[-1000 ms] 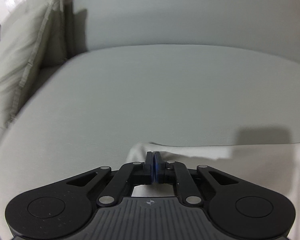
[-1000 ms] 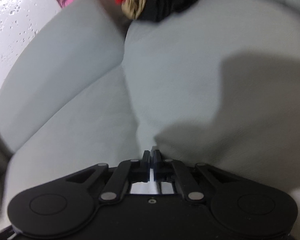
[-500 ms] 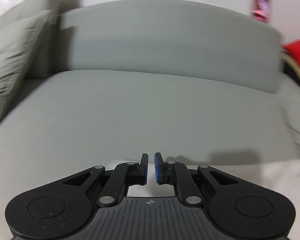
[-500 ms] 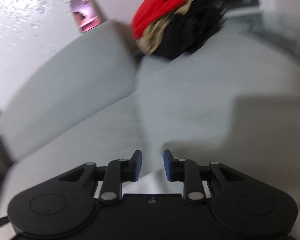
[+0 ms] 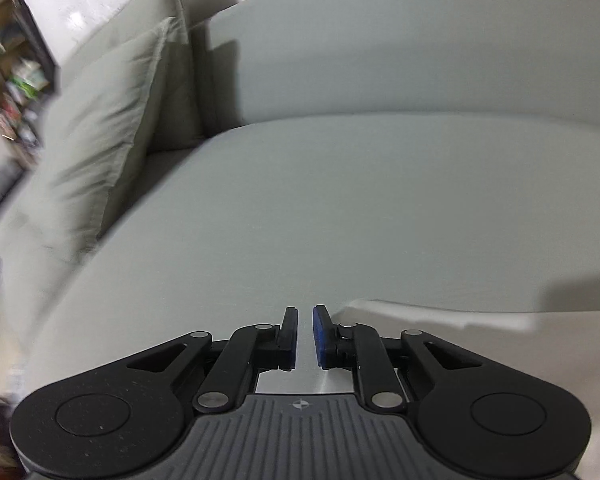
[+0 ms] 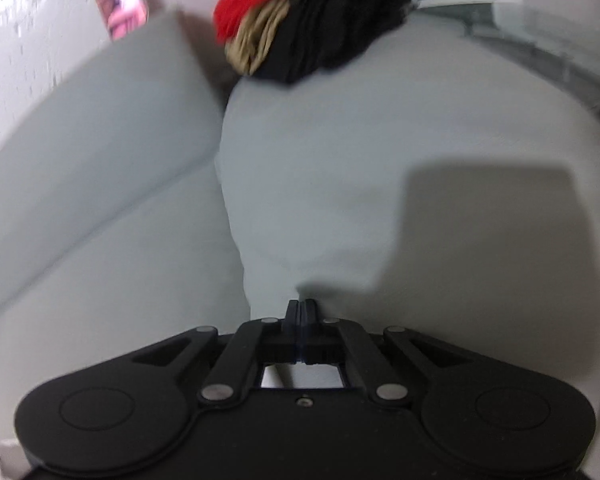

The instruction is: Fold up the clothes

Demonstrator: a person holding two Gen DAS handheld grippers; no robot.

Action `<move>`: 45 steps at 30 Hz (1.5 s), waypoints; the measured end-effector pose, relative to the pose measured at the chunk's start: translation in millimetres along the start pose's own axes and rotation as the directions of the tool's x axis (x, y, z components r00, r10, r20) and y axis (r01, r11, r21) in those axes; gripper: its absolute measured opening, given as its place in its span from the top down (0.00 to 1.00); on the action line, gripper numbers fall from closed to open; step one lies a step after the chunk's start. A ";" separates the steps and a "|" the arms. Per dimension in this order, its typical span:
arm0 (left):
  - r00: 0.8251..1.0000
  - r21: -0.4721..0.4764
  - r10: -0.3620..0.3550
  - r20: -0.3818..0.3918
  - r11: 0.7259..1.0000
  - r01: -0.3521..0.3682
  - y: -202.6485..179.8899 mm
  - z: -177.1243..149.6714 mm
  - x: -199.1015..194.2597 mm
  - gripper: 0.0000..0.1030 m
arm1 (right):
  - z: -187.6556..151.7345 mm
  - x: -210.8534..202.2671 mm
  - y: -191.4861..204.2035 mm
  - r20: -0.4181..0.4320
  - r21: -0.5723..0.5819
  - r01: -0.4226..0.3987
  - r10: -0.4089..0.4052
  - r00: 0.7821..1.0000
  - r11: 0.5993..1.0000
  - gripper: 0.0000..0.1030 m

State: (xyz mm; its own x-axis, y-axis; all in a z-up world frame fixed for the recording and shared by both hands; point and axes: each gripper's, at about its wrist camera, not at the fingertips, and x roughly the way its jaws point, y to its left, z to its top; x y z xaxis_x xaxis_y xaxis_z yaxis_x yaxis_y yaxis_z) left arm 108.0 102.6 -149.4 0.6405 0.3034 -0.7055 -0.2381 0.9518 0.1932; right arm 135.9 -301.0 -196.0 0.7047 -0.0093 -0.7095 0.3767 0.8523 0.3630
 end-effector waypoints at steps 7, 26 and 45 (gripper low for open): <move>0.879 0.200 -0.477 0.002 0.861 0.467 -55.1 -15.8 -41.8 0.79 | -32.5 -12.8 41.8 -0.208 -0.049 -0.363 0.346 0.915 0.930 0.89; 0.986 0.011 0.117 -0.122 0.993 -0.117 66.0 -55.6 -38.6 0.73 | -70.8 -104.0 -24.0 -0.087 -0.205 0.085 -0.105 0.991 0.975 1.00; 0.986 0.231 -0.118 -0.121 0.962 0.143 -9.6 -91.9 -81.4 0.70 | -146.4 -156.3 26.1 -0.245 -0.473 -0.249 0.145 0.959 0.845 0.88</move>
State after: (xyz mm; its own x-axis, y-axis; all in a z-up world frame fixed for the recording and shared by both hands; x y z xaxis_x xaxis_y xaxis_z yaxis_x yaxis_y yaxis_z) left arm -9.0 64.6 -156.5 0.5713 0.1818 -0.8004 0.0315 0.9696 0.2428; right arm -52.5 -200.7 -164.1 0.5825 0.2427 -0.7758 -0.1410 0.9701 0.1976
